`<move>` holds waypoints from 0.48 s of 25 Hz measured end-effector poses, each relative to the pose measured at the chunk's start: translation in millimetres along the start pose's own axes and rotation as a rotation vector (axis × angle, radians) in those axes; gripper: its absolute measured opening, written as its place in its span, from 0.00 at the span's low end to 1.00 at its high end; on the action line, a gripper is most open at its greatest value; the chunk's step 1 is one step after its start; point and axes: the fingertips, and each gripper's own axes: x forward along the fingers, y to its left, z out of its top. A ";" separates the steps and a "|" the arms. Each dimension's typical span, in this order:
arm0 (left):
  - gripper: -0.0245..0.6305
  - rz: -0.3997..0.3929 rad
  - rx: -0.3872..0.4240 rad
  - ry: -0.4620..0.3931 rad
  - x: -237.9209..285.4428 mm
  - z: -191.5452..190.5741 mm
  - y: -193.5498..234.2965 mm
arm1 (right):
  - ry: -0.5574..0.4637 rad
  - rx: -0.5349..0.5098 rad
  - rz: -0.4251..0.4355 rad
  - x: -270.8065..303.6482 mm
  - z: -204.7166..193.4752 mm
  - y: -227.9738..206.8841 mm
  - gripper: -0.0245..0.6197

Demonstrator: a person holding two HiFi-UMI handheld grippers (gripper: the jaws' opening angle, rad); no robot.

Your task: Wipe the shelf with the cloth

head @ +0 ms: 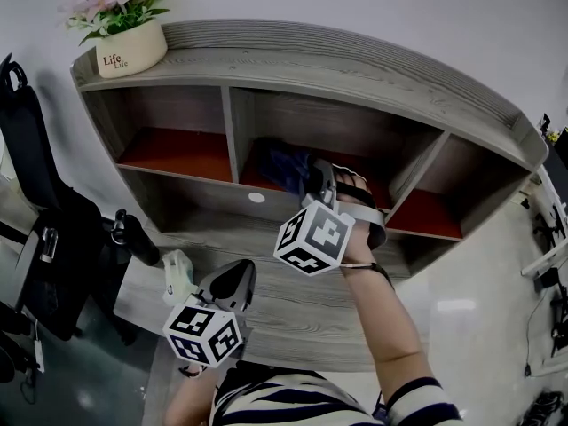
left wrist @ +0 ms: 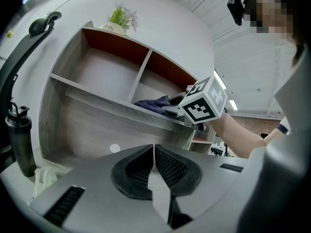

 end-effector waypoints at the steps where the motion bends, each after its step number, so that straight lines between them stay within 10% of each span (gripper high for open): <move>1: 0.07 -0.006 0.001 0.002 1.7 -0.2 -1.4 | 0.018 -0.006 -0.012 -1.0 -5.6 -2.4 0.15; 12: 0.07 -0.084 0.018 0.030 18.0 -4.0 -20.0 | 0.189 -0.060 -0.101 -20.9 -63.5 -24.7 0.15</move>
